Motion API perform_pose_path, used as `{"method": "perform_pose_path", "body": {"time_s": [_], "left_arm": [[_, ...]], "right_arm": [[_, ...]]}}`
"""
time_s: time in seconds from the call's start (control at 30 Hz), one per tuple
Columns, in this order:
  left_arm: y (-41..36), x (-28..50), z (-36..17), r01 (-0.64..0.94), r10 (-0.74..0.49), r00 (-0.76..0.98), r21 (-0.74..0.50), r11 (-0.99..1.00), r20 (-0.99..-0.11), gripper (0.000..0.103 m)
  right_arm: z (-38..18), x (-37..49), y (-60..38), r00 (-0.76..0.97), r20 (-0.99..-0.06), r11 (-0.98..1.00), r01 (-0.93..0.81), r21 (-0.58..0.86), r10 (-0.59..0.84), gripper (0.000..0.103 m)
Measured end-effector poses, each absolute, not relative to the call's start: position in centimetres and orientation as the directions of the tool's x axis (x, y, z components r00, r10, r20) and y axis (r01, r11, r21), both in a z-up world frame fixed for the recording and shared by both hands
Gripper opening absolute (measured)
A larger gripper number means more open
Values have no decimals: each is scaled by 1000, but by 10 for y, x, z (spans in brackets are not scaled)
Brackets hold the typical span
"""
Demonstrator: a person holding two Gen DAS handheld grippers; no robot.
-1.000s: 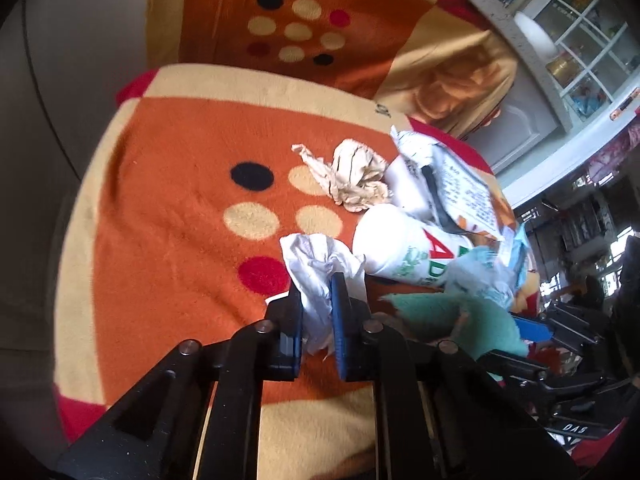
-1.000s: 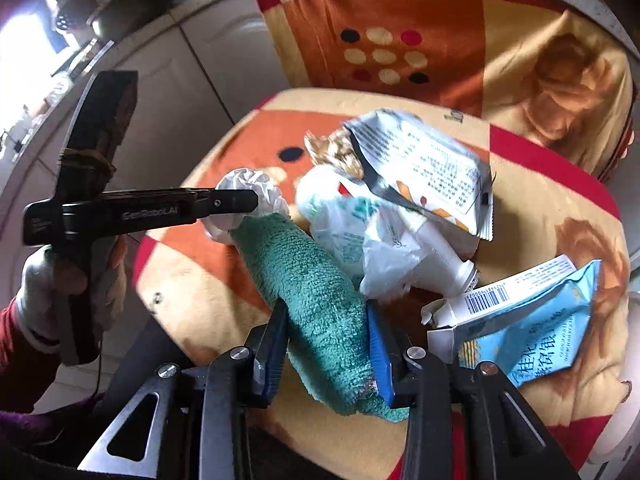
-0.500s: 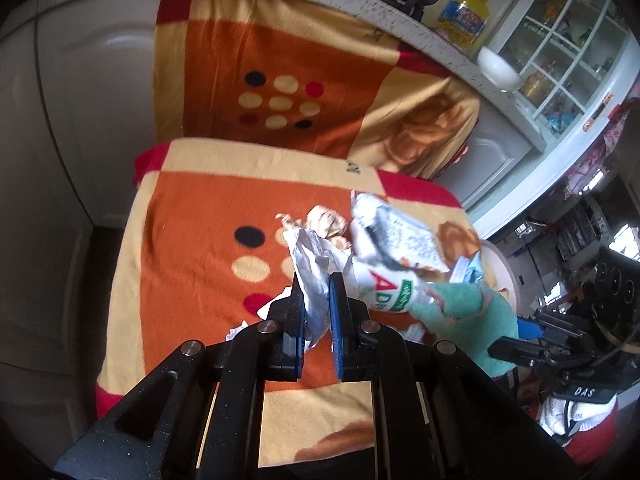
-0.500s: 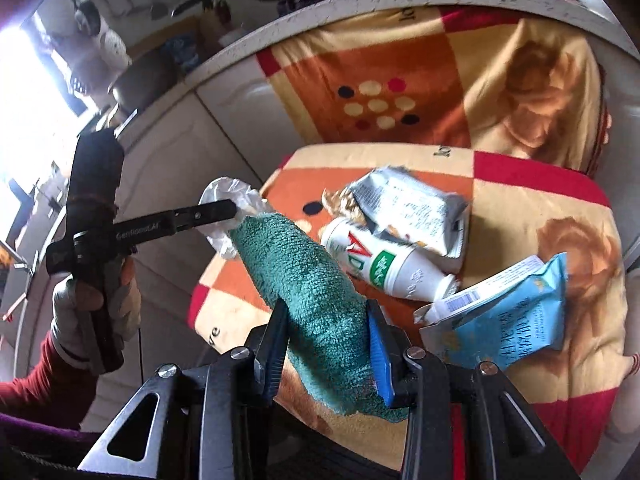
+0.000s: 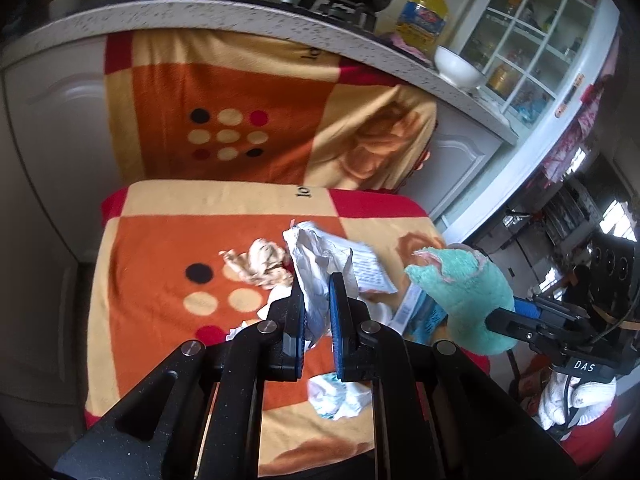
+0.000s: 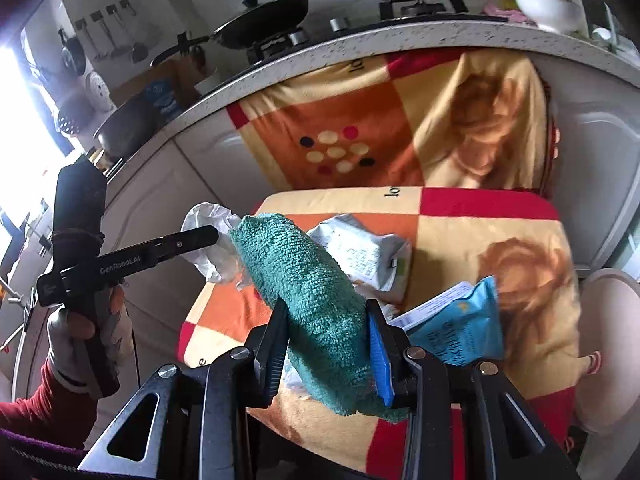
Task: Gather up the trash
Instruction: 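Carry the tissue and teal towel with both tools over the white bin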
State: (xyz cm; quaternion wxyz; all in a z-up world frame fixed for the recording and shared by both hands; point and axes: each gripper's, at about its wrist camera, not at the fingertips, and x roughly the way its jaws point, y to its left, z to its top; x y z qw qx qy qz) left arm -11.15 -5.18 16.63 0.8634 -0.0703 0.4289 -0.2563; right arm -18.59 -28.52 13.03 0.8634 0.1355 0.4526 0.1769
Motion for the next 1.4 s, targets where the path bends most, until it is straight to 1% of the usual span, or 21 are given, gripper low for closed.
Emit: {"method": "perform_pose_path", "body": {"time_s": [0.57, 0.97, 1.4], "left_arm": [[-151, -119, 189, 544, -538, 470, -250, 801, -699, 8], [-228, -129, 197, 648, -566, 426, -199, 735, -705, 8], [-316, -144, 189, 723, -578, 383, -155, 673, -721, 8]], "right_arm": [[148, -202, -353, 622, -702, 914, -58, 401, 347, 36], [151, -225, -415, 665, -706, 919, 77, 388, 243, 36], [148, -254, -480, 685, -720, 910, 221, 351, 111, 36]]}}
